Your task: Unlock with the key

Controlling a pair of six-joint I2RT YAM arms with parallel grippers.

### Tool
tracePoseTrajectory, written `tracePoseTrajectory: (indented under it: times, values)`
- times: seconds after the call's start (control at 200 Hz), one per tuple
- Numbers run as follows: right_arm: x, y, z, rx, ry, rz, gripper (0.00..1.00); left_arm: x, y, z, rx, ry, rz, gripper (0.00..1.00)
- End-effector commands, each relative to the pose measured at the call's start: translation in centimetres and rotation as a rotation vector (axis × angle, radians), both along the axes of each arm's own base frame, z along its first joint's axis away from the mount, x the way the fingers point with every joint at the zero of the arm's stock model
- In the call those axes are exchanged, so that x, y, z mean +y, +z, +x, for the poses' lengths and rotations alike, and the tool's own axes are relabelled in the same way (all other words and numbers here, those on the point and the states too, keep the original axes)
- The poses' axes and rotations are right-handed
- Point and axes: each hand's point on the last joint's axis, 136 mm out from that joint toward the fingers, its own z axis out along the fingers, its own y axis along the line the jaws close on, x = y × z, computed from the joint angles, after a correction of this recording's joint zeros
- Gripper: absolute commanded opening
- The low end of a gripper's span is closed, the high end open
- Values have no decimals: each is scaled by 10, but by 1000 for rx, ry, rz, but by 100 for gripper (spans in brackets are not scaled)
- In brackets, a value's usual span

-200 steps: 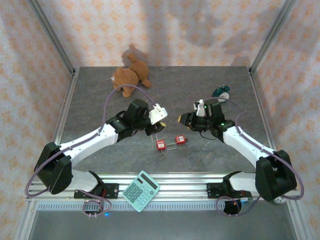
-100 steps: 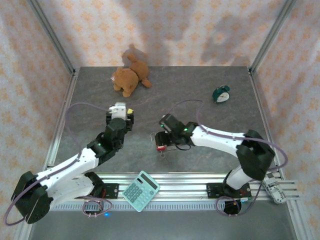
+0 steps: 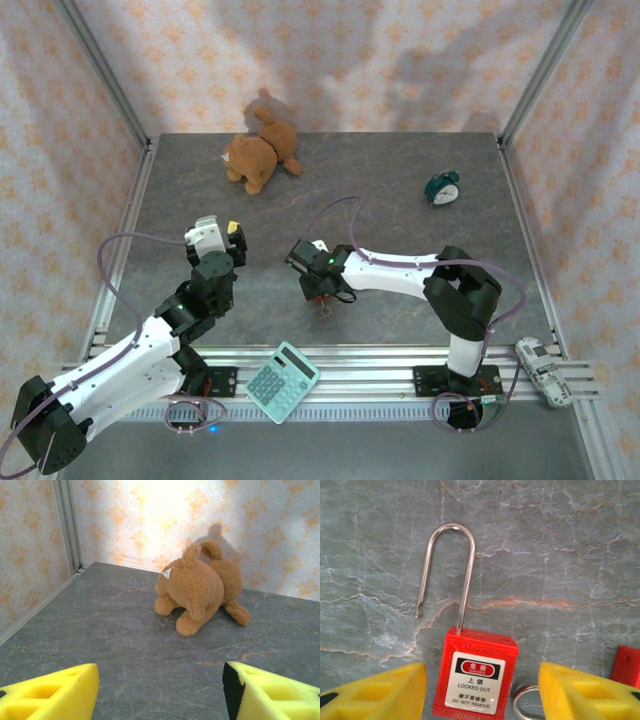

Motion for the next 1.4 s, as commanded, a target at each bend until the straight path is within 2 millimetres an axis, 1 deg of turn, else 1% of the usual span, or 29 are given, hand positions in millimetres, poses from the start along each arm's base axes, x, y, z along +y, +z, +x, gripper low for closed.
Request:
tracePoseTrajectory:
  times: [0.0, 0.06, 0.205, 0.32, 0.49, 0.551, 0.646, 0.726, 0.841, 0.926, 0.976, 1.036, 1.111, 1.176, 1.251, 1.336, 1.391]
  values:
    - [-6, -5, 2, -12, 7, -73, 58, 5, -5, -2, 7, 20, -22, 67]
    - [-1, -10, -2, 16, 28, -64, 56, 4, -5, -3, 7, 13, -28, 67]
    - [1, -14, -3, 31, 49, -71, 55, 5, -6, -5, 8, 11, -33, 67]
    - [-1, -19, -2, 35, 48, -101, 50, 6, -7, -7, 5, 9, -42, 67]
    - [3, -20, 0, 52, 40, -57, 30, 9, -6, -10, 4, 10, -46, 67]
    - [3, -16, 6, 37, 24, -39, 28, 10, -4, -12, -1, 11, -49, 67]
    - [2, -7, 19, 13, 7, -21, 27, 12, -1, -14, -9, 11, -53, 67]
    - [0, -2, 36, -7, -13, -15, 26, 12, 0, -16, -13, 9, -57, 67]
    - [-6, -4, 62, -7, -51, -11, 26, 13, -2, -16, -13, 9, -68, 67]
    - [-11, -5, 79, -12, -72, -17, 26, 12, -2, -17, -9, 6, -72, 67]
    - [-11, -7, 84, 0, -81, -9, 27, 12, -2, -17, -8, 4, -72, 67]
    - [-12, -10, 86, 25, -83, -2, 29, 12, -1, -17, -9, 3, -74, 67]
    - [-12, -7, 84, 33, -75, 8, 34, 11, 0, -17, -12, -1, -76, 67]
    - [-13, 5, 81, 21, -69, 30, 41, 10, 0, -16, -11, -9, -79, 67]
    - [-21, 26, 80, -24, -71, 43, 50, 8, 0, -16, -10, -19, -85, 67]
    - [-36, 48, 77, -78, -78, 33, 56, 6, -2, -16, -7, -32, -97, 67]
    - [-48, 53, 72, -93, -76, 7, 58, 4, -2, -16, -4, -41, -102, 67]
